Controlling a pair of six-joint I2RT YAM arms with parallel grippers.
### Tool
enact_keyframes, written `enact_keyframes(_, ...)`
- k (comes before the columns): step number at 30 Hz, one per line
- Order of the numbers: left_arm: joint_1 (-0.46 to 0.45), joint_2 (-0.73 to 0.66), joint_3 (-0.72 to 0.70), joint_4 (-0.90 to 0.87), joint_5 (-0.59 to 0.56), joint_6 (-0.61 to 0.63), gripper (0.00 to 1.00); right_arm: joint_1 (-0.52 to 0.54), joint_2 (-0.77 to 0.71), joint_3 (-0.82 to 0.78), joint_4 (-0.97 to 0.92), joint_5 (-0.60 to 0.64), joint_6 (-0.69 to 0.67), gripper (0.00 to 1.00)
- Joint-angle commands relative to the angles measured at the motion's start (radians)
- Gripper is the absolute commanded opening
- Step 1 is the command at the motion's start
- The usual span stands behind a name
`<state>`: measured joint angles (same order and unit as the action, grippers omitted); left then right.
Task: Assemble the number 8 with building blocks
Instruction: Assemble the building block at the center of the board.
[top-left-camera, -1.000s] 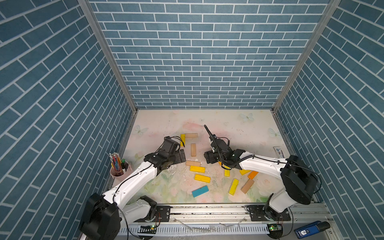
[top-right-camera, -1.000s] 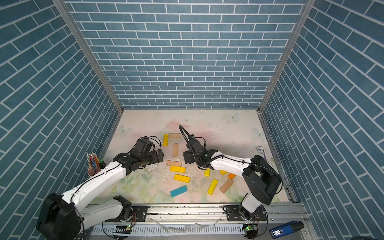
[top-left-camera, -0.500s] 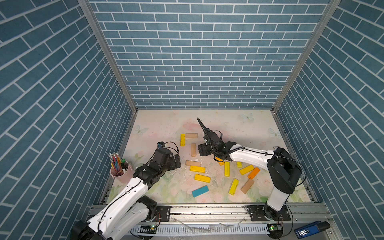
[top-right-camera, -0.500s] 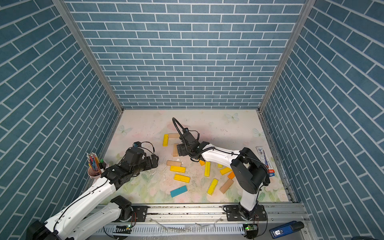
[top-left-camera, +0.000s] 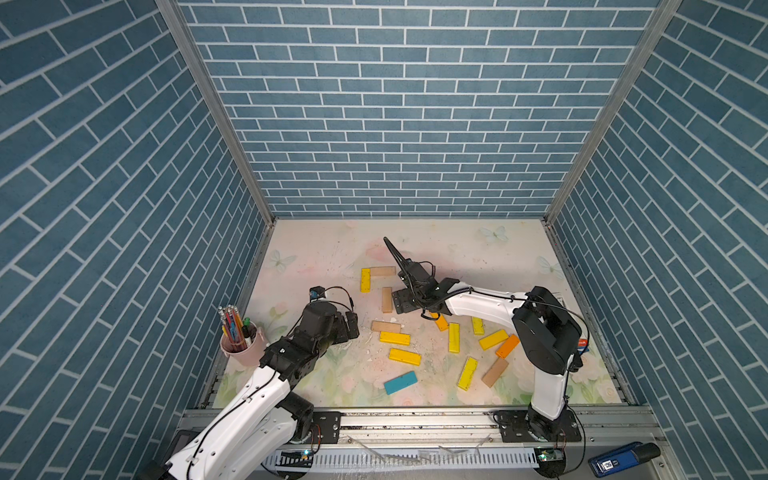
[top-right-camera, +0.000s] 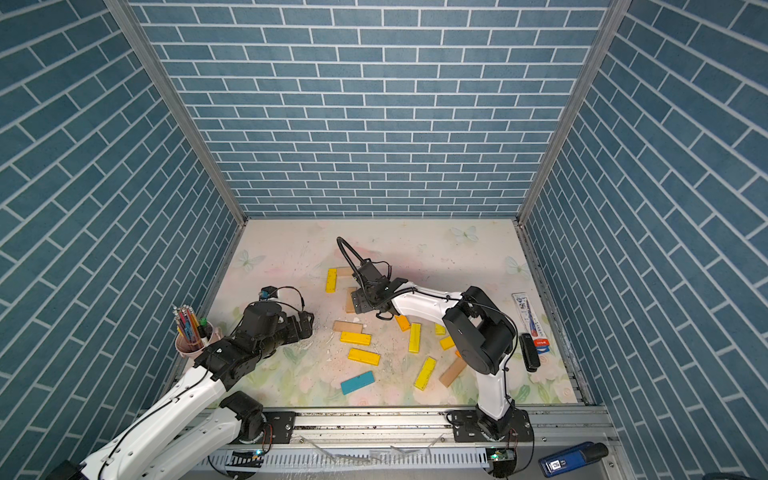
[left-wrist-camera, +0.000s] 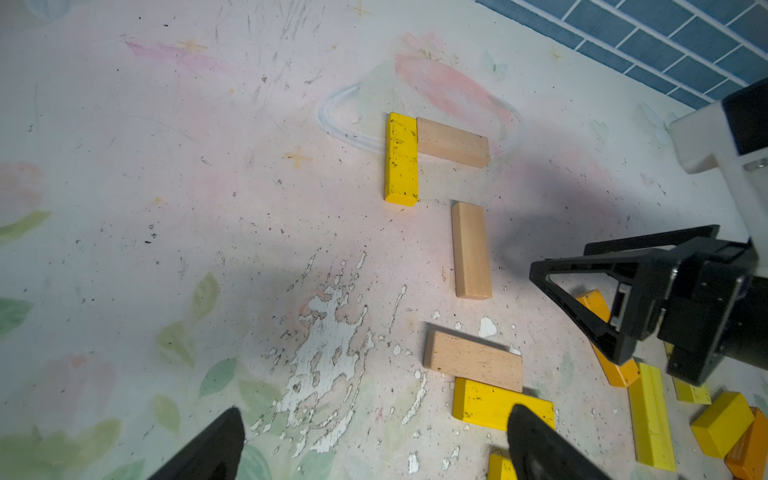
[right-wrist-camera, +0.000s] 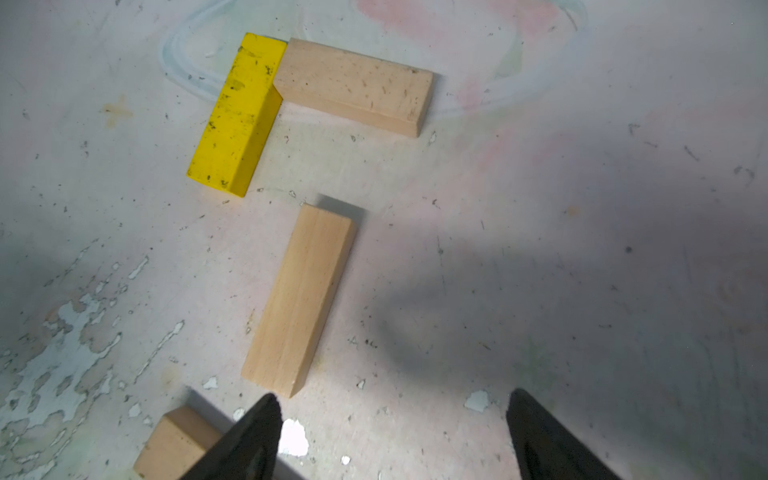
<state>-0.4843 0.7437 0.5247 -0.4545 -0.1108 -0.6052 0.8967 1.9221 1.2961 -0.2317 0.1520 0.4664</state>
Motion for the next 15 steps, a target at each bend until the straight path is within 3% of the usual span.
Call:
enact_keyframes(1, 0.005, 0.003, -0.013, 0.013, 0.0, 0.01, 1.0, -0.004, 0.043, 0.042, -0.049, 0.001, 0.012, 0.86)
enact_keyframes(15, 0.004, 0.043, -0.022, 0.041, 0.004, 0.012, 1.0, -0.008, 0.08, 0.067, 0.009, -0.098, -0.015, 0.84)
